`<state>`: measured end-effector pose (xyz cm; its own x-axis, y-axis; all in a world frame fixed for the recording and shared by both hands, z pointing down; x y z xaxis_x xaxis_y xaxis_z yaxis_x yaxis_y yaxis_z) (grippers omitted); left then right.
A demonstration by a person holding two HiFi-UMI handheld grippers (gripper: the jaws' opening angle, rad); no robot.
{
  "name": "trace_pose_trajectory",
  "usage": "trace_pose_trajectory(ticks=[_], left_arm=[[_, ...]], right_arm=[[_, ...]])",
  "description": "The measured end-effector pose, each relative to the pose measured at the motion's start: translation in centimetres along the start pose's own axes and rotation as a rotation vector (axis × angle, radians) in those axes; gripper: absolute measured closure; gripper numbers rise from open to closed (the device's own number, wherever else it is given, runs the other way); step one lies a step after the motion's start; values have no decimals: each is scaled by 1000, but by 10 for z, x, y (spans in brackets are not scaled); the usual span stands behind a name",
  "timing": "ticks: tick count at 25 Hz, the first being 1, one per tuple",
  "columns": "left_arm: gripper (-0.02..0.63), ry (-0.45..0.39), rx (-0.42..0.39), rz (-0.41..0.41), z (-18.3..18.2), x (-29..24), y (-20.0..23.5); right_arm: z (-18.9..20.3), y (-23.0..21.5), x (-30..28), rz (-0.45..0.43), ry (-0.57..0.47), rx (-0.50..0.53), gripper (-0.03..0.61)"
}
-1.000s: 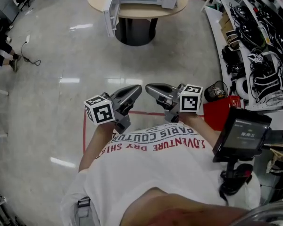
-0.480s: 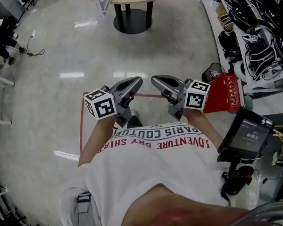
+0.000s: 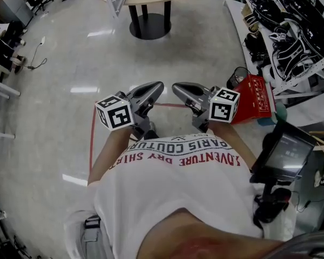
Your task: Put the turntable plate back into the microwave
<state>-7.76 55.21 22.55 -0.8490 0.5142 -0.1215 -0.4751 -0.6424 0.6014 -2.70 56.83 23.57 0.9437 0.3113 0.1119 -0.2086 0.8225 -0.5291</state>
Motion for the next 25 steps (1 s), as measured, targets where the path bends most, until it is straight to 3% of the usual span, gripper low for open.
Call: trace_pose_trajectory(ticks=[10, 17, 25], left_arm=[[614, 2, -7, -5, 10, 18, -23], [614, -8, -43, 7, -23, 34, -34], [614, -15, -48, 4, -1, 51, -35]], right_arm=[[8, 32, 7, -8, -8, 16, 581], [-17, 49, -13, -7, -9, 50, 581], [6, 63, -16, -13, 12, 67, 581]])
Point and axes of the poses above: the fingertips, and each gripper's own axes: x backward along the fingers, y to its left, z out of its underside, the point moved 1 cm from there along x, backward along the fingers, and after that the axes turned 13 degrees about -z, right-handed, at the moved point
